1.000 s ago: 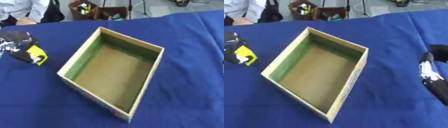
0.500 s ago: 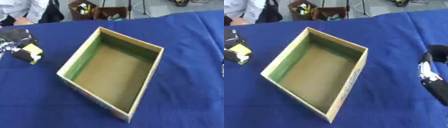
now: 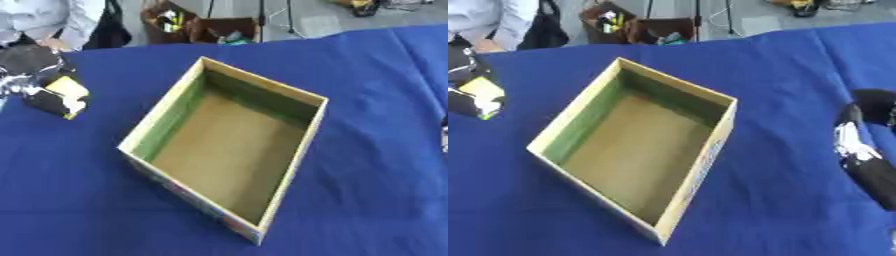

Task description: Pick up objects on the table and place them in the box.

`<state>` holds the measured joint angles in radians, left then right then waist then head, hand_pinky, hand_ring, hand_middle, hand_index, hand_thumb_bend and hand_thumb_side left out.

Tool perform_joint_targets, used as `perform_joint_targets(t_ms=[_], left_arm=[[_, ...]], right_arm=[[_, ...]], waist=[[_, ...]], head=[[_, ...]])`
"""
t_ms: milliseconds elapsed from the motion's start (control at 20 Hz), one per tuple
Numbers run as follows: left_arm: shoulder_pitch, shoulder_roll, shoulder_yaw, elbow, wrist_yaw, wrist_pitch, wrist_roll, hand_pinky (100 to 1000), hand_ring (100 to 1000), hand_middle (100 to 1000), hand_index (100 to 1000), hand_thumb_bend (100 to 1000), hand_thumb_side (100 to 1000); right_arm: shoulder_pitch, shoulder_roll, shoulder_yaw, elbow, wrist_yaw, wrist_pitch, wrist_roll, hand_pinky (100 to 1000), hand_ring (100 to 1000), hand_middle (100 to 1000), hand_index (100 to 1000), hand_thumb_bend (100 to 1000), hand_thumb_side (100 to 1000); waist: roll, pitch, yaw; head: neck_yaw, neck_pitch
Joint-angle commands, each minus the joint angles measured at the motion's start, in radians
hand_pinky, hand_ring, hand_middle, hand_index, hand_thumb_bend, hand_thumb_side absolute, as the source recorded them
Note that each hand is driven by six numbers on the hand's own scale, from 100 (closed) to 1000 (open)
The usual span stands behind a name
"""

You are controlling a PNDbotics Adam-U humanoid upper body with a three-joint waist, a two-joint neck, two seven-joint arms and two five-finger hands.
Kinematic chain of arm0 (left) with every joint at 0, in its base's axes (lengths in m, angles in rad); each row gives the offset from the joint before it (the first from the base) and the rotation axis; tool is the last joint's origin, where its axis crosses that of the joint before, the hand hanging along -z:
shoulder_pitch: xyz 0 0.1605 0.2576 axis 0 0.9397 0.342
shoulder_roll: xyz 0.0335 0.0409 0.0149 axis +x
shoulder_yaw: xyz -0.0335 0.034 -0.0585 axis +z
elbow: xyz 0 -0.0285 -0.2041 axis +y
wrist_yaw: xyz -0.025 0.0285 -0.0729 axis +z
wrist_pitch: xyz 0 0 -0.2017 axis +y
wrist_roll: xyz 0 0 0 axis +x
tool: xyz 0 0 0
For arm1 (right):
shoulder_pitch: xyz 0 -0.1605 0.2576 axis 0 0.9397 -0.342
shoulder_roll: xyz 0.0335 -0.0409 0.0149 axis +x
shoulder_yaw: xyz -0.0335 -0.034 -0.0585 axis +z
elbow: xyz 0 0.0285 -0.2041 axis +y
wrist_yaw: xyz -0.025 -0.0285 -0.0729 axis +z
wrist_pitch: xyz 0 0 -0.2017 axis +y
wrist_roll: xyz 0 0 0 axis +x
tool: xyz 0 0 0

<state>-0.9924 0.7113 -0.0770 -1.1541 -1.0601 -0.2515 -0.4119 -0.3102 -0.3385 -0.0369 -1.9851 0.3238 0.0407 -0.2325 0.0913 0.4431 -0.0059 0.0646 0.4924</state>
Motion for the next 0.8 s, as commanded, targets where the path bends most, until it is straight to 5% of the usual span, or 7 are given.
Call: perform_joint_targets(t_ms=[50,350,650,700,800], left_arm=[[-0.029,0.035,-0.008,-0.086,0.016,0.004,0.005,100,334,337,492,139,378],[-0.061,-0.009,-0.046,-0.217,0.064,0.022,-0.003,100,288,315,486,100,381],[-0.118,-0.125,-0.107,-0.282,0.117,0.032,-0.035,100,271,303,482,100,388],[-0.124,-0.149,-0.118,-0.282,0.125,0.032,-0.041,100,268,300,482,153,472],[-0.131,-0.188,-0.135,-0.280,0.138,0.035,-0.046,100,261,293,478,100,395]], right_arm=[[-0.004,-0.008,-0.005,-0.015,-0.008,0.002,0.001,714,658,599,737,100,440],[-0.006,-0.008,-0.003,-0.015,-0.022,-0.002,0.004,712,656,599,736,100,438],[-0.009,-0.005,-0.001,-0.015,-0.038,-0.005,0.008,710,655,600,736,100,436],[-0.010,-0.004,-0.001,-0.015,-0.041,-0.006,0.008,709,655,600,736,100,472],[-0.013,-0.002,0.000,-0.015,-0.046,-0.009,0.009,709,654,600,736,100,434]], waist=[[-0.001,-0.038,0.006],[-0.009,-0.070,0.022],[-0.017,-0.104,0.029],[-0.018,-0.109,0.028],[-0.019,-0.116,0.026]], head=[[-0.008,0.015],[-0.023,0.039],[-0.030,0.056],[-0.030,0.057],[-0.029,0.058]])
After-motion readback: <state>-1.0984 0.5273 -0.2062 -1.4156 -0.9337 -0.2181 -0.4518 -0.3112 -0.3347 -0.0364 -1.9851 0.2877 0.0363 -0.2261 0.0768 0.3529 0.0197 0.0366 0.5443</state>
